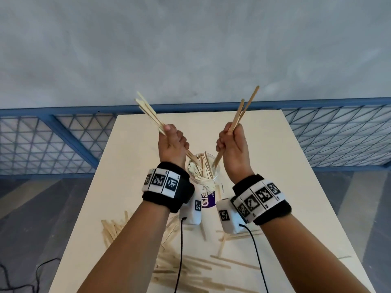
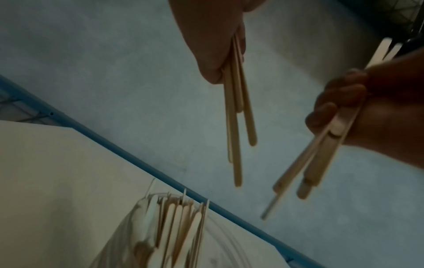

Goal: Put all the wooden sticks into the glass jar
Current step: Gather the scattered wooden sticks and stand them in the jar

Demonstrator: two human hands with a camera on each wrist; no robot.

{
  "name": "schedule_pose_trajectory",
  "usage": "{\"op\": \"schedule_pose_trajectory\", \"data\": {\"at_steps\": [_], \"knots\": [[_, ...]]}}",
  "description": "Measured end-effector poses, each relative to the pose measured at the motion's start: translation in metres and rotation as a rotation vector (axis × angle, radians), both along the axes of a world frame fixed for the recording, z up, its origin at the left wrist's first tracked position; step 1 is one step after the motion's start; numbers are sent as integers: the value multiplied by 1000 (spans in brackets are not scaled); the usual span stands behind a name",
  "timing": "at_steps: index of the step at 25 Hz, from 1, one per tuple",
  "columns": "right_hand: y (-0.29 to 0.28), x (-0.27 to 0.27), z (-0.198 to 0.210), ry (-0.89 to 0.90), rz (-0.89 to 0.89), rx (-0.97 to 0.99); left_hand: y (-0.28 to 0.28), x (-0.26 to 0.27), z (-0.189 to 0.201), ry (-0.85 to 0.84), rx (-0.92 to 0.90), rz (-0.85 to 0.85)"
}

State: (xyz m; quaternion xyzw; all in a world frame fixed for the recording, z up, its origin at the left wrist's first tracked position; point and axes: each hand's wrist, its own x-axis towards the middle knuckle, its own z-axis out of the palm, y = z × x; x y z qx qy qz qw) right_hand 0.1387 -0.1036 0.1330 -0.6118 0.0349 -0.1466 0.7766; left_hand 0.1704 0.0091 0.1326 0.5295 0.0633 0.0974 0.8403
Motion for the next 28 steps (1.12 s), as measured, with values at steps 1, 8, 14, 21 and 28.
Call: {"op": "schedule_pose_trajectory", "data": {"at_steps": [1, 8, 14, 21, 28], "knots": [[6, 6, -3, -30, -27, -14, -2, 6, -3, -20, 38, -9], [28, 18, -70, 239, -30, -349, -13, 11, -65, 109, 502, -166], [26, 15, -85, 312, 13, -422, -9, 11, -77, 92, 461, -172], [25, 19, -85, 289, -52, -436, -9, 22, -73, 27, 420, -121], [18, 19, -88, 348, 2, -582, 1, 9, -86, 97, 471, -164]]}}
